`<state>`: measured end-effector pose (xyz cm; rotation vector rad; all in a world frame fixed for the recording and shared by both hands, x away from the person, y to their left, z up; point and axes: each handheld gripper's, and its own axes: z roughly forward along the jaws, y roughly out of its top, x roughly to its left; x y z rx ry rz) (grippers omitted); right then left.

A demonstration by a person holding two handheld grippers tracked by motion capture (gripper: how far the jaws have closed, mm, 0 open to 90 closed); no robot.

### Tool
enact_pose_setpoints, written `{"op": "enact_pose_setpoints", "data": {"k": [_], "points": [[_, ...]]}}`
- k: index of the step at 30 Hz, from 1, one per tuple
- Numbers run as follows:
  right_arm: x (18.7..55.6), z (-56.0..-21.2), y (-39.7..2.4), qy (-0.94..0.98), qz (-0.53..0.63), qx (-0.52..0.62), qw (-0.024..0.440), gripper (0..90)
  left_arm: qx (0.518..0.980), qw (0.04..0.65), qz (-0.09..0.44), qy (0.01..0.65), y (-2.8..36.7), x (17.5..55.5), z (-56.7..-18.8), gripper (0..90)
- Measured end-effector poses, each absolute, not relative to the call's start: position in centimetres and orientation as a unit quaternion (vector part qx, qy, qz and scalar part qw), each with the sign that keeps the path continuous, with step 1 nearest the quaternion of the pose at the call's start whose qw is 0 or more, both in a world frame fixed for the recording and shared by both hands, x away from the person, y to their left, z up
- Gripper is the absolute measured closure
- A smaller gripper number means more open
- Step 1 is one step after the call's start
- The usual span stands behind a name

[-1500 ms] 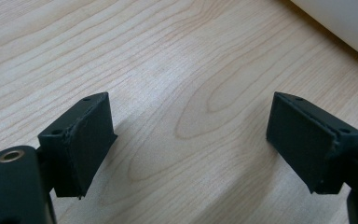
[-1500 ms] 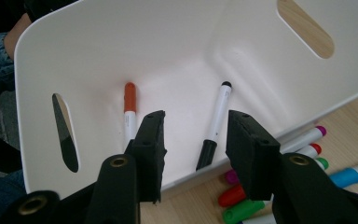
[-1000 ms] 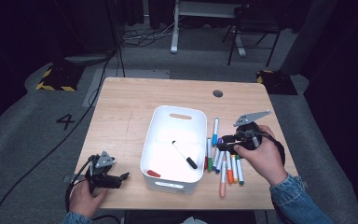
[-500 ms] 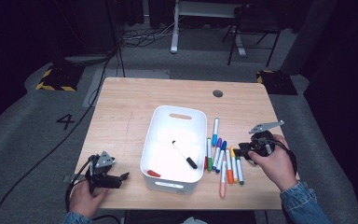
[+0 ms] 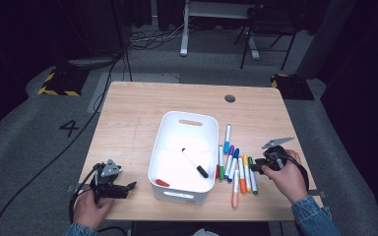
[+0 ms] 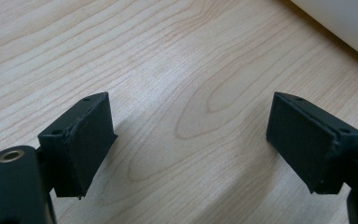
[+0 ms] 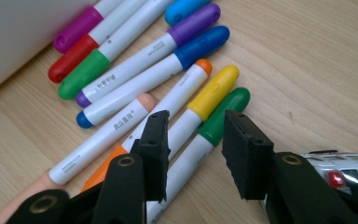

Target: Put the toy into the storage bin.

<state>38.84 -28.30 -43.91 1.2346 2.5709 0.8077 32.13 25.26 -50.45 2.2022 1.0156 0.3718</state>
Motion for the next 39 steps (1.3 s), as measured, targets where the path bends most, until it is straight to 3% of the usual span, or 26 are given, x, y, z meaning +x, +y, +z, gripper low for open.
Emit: {"op": "enact_pose_setpoints", "data": {"k": [10, 20, 28, 39], "points": [[38.6, -46.2, -28.4, 0.867, 0.251, 0.422, 0.083, 61.3, 0.845, 0.337, 0.143, 0.390, 25.3, 32.1, -50.4, 15.1], [38.2, -47.1, -29.2, 0.871, 0.225, 0.429, 0.085, 70.0, 0.845, 0.337, 0.143, 0.390, 25.3, 32.1, -50.4, 15.1], [37.8, -46.9, -29.2, 0.859, 0.211, 0.457, 0.091, 76.7, 0.845, 0.337, 0.143, 0.390, 25.3, 32.1, -50.4, 15.2], [37.5, -46.4, -29.2, 0.850, 0.219, 0.470, 0.089, 77.0, 0.845, 0.337, 0.143, 0.390, 25.3, 32.1, -50.4, 15.1]]}}
